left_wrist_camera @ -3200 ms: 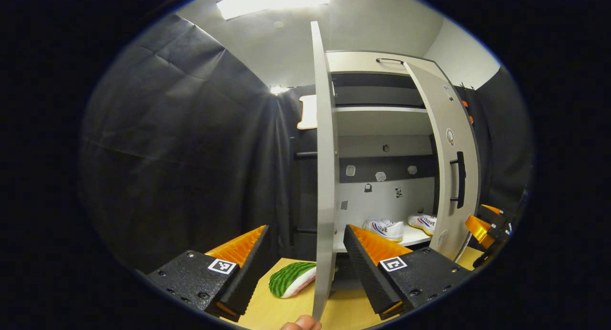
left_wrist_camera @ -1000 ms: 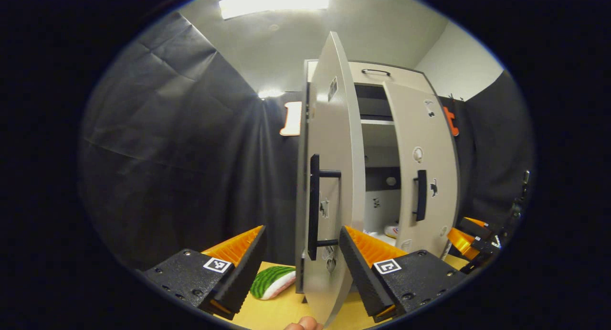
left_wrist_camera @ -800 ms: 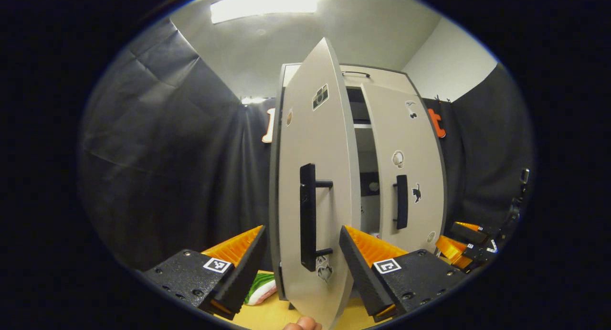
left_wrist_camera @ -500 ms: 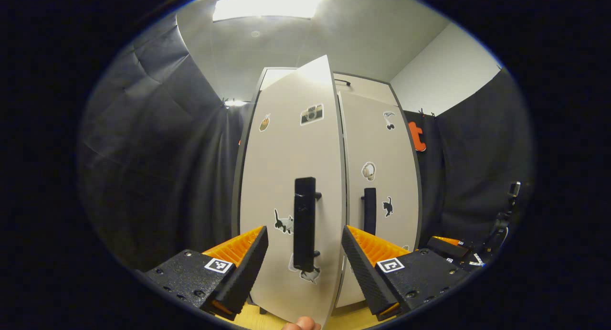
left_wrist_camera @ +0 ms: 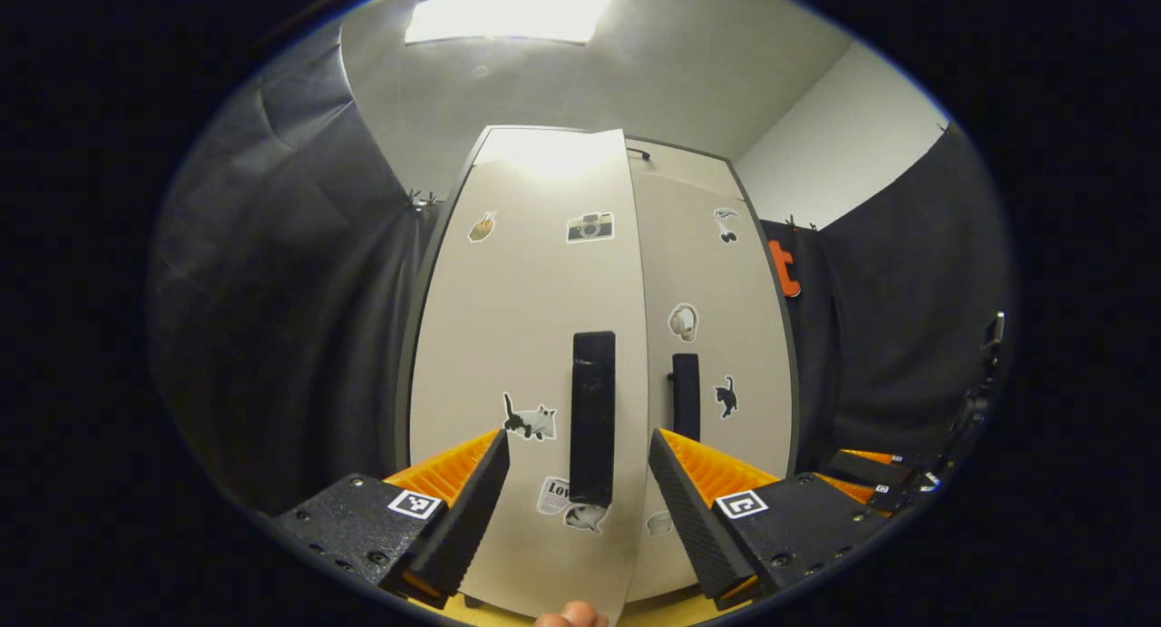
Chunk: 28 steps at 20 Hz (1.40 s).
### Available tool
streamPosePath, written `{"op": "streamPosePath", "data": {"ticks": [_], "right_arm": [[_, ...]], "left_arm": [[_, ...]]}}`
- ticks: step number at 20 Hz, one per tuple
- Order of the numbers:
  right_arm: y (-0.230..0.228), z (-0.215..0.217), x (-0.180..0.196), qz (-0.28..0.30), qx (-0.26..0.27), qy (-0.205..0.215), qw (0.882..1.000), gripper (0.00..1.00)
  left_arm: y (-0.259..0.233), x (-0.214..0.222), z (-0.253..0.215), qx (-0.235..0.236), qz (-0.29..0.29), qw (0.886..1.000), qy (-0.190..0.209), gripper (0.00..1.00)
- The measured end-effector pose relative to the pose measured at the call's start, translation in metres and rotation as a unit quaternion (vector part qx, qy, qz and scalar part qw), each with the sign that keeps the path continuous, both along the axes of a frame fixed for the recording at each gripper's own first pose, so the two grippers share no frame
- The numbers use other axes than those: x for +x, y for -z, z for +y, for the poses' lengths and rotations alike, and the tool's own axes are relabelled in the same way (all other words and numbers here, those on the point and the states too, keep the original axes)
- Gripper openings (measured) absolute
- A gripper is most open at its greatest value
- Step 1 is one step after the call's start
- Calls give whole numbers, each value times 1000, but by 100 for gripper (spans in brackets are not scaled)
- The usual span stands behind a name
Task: Grab one shoe with the right hand and put it into the shoe cabinet, grab the other shoe with the left hand and put it into the shoe cabinet; then close the right door with the right hand and the left door with the left hand.
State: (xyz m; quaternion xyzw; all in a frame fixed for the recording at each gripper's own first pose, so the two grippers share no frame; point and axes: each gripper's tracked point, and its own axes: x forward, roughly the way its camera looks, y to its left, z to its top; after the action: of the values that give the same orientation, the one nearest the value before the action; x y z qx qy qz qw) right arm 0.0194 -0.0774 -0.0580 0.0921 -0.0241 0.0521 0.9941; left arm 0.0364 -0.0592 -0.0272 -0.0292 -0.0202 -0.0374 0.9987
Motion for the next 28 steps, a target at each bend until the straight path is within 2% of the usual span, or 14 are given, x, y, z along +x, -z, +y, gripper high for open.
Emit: {"op": "streamPosePath", "data": {"ticks": [1, 4, 5, 6, 7, 10, 14, 15, 16, 21, 23, 24, 25, 28], "right_arm": [[0, -1, 0, -1, -2, 3, 1000, 93], [0, 0, 0, 0, -6, 6, 1000, 93], [1, 2, 1, 1, -8, 4, 1000, 93], [1, 3, 2, 1, -9, 3, 1000, 91], [0, 5, 3, 0, -11, 3, 1000, 91], [-2, 7, 4, -3, -7, 5, 1000, 93], [-3, 15, 4, -6, -8, -2, 1000, 91], [-3, 16, 5, -6, -8, -4, 1000, 91], [-4, 18, 6, -9, -6, -5, 1000, 93], [-5, 26, 13, -14, 2, -8, 1000, 91], [-9, 25, 14, -23, 3, -3, 1000, 91], [-11, 25, 14, -28, 3, -1, 1000, 91], [-14, 26, 13, -34, 3, 0, 999, 91], [-19, 29, 10, -42, 3, 2, 999, 91]], "left_arm": [[8, 3, 0, 0, 0, 1000, -5, 92], [29, 7, -2, -10, 1, 1000, -10, 94], [36, 7, -3, -21, 4, 1000, -9, 91], [42, 8, -3, -28, 6, 1000, -8, 95], [48, 9, -3, -31, 9, 999, -11, 95], [66, 5, 9, -16, 16, 999, -34, 95], [81, -1, 13, -18, 16, 999, -43, 95], [85, -1, 15, -15, 25, 998, -48, 91], [85, 1, 18, -10, 22, 998, -54, 95], [100, 8, 14, -5, 43, 997, -56, 95], [105, 10, 19, 5, 51, 996, -69, 95], [105, 10, 21, 8, 53, 996, -77, 91], [106, 9, 23, 10, 53, 995, -81, 95], [107, 5, 22, 8, 58, 995, -82, 95]]}}
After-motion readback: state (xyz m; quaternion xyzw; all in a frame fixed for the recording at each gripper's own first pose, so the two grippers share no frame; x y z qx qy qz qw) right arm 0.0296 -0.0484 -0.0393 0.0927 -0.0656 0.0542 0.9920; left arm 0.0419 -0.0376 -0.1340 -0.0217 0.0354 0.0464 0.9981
